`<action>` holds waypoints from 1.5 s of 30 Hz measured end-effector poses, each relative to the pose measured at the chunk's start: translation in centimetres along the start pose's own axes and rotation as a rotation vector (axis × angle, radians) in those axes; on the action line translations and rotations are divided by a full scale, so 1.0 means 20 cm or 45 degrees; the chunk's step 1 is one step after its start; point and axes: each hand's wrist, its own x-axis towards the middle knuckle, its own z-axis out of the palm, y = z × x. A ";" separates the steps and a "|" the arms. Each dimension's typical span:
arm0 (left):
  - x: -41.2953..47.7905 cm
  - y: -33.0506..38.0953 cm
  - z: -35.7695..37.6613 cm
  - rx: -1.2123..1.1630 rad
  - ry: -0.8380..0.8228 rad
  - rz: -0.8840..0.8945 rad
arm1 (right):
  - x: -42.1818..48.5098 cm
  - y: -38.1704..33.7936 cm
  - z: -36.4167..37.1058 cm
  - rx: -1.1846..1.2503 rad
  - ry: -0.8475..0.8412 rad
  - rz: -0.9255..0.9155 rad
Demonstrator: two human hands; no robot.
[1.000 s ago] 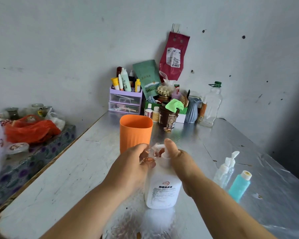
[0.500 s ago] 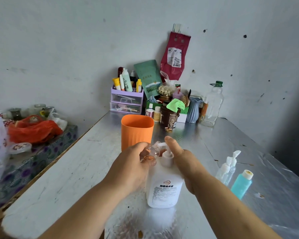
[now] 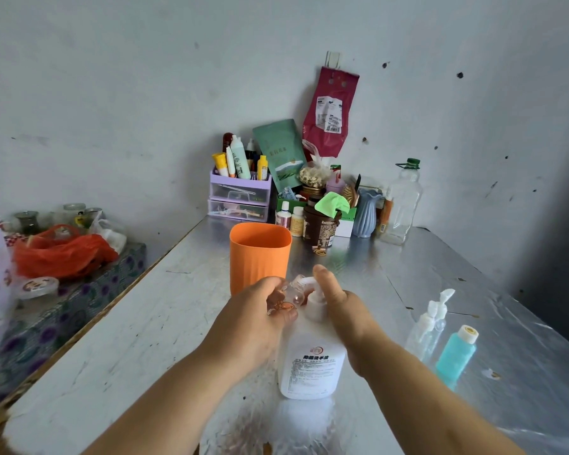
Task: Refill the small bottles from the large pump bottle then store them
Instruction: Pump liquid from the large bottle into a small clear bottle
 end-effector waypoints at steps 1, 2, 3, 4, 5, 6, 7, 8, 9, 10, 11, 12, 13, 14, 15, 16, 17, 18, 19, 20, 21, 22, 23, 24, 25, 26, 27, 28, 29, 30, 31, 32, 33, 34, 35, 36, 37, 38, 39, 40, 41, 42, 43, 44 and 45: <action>0.00 0.00 0.00 -0.007 0.003 0.002 | 0.00 0.00 0.00 0.025 -0.007 0.003; 0.00 0.00 0.00 -0.007 0.008 0.002 | 0.00 0.01 -0.01 0.051 -0.024 0.006; -0.01 0.01 0.00 0.000 0.011 0.001 | -0.01 0.00 -0.01 0.075 -0.037 0.012; -0.01 0.01 0.00 0.007 0.012 0.002 | -0.01 0.01 -0.02 0.078 -0.049 0.021; -0.01 0.01 0.00 0.009 0.013 0.003 | -0.01 0.01 -0.03 0.078 -0.059 0.031; -0.01 0.01 0.00 0.005 0.015 0.004 | -0.01 0.01 -0.03 0.079 -0.063 0.041; -0.01 0.00 0.00 -0.001 0.014 0.002 | -0.01 0.01 -0.03 0.089 -0.060 0.047; -0.01 0.00 0.00 -0.010 0.015 0.000 | -0.01 0.00 -0.03 0.089 -0.058 0.057; 0.00 0.00 -0.01 -0.018 0.018 -0.002 | 0.00 0.00 -0.03 0.095 -0.062 0.061; 0.00 0.00 -0.01 -0.028 0.021 -0.003 | 0.00 -0.01 -0.03 0.100 -0.063 0.064; 0.00 -0.01 -0.01 -0.035 0.021 -0.006 | 0.01 -0.01 -0.02 0.110 -0.070 0.072; 0.00 -0.01 -0.01 -0.041 0.025 -0.005 | 0.01 -0.01 -0.03 0.113 -0.075 0.075; 0.00 -0.01 -0.01 -0.040 0.027 -0.005 | 0.02 0.00 -0.03 0.120 -0.088 0.063; 0.00 -0.02 -0.01 -0.036 0.027 -0.005 | 0.03 0.00 -0.03 0.123 -0.096 0.048; 0.01 -0.03 -0.01 -0.037 0.023 -0.005 | 0.04 0.00 -0.03 0.126 -0.100 0.035; 0.01 -0.03 -0.01 -0.040 0.021 -0.004 | 0.04 0.01 -0.03 0.131 -0.103 0.023; 0.01 -0.03 0.00 -0.038 0.019 -0.004 | 0.04 0.02 -0.03 0.134 -0.105 0.012; 0.01 -0.04 0.00 -0.031 0.016 0.000 | 0.05 0.02 -0.02 0.130 -0.102 0.008; 0.01 -0.04 0.00 -0.018 0.010 0.005 | 0.05 0.02 -0.02 0.121 -0.094 0.006; 0.01 -0.04 0.00 -0.008 0.001 0.008 | 0.05 0.03 -0.02 0.114 -0.091 0.004; 0.01 -0.04 0.00 -0.001 -0.004 0.006 | 0.05 0.03 -0.02 0.112 -0.093 0.003; 0.01 -0.05 0.00 0.000 -0.002 0.004 | 0.05 0.03 -0.02 0.108 -0.095 0.002; 0.01 -0.05 0.00 0.004 0.002 -0.003 | 0.04 0.03 -0.02 0.099 -0.091 0.001; 0.02 -0.05 0.00 0.007 0.007 -0.009 | 0.04 0.03 -0.02 0.094 -0.084 0.007; 0.01 -0.04 0.00 0.010 0.010 -0.014 | 0.04 0.03 -0.02 0.093 -0.067 0.021; 0.01 -0.04 0.00 0.007 0.016 -0.014 | 0.03 0.03 -0.02 0.103 -0.052 0.039; 0.01 -0.03 -0.01 0.009 0.020 -0.011 | 0.02 0.03 -0.01 0.117 -0.047 0.051; 0.01 -0.02 -0.01 0.013 0.019 -0.007 | 0.02 0.03 -0.01 0.129 -0.048 0.061; 0.01 -0.01 -0.01 0.018 0.016 -0.006 | 0.01 0.03 -0.01 0.136 -0.051 0.068; 0.01 -0.01 -0.01 0.019 0.019 -0.003 | 0.01 0.02 -0.01 0.143 -0.055 0.071; 0.01 -0.01 -0.02 0.017 0.024 -0.002 | 0.01 0.02 -0.01 0.150 -0.058 0.081; 0.01 -0.01 -0.02 0.013 0.028 -0.003 | 0.01 0.02 -0.01 0.158 -0.064 0.097; 0.01 0.00 -0.02 0.012 0.028 -0.008 | 0.01 0.01 -0.01 0.162 -0.070 0.107; 0.01 0.00 -0.02 0.010 0.025 -0.010 | 0.01 0.01 -0.02 0.162 -0.079 0.110; 0.00 0.00 -0.02 0.005 0.022 -0.012 | 0.01 0.01 -0.02 0.158 -0.088 0.116; 0.00 0.00 -0.01 -0.003 0.021 -0.007 | 0.01 0.01 -0.03 0.160 -0.089 0.117; 0.00 0.00 -0.01 -0.012 0.022 -0.002 | 0.02 0.01 -0.03 0.168 -0.088 0.117; 0.00 -0.01 -0.01 -0.021 0.027 0.000 | 0.02 0.01 -0.03 0.176 -0.093 0.118; 0.00 -0.01 -0.01 -0.031 0.031 0.005 | 0.02 0.01 -0.03 0.187 -0.101 0.118; 0.00 -0.02 -0.01 -0.037 0.033 0.008 | 0.03 0.00 -0.03 0.192 -0.111 0.114; 0.00 -0.03 -0.01 -0.037 0.031 0.011 | 0.03 0.01 -0.03 0.196 -0.117 0.109; 0.00 -0.03 0.00 -0.033 0.030 0.016 | 0.03 0.01 -0.03 0.197 -0.124 0.100; 0.00 -0.04 0.00 -0.029 0.026 0.021 | 0.04 0.02 -0.03 0.200 -0.127 0.087; 0.00 -0.04 0.00 -0.028 0.020 0.025 | 0.04 0.03 -0.03 0.196 -0.121 0.074; 0.01 -0.04 0.00 -0.029 0.013 0.024 | 0.05 0.03 -0.03 0.185 -0.112 0.060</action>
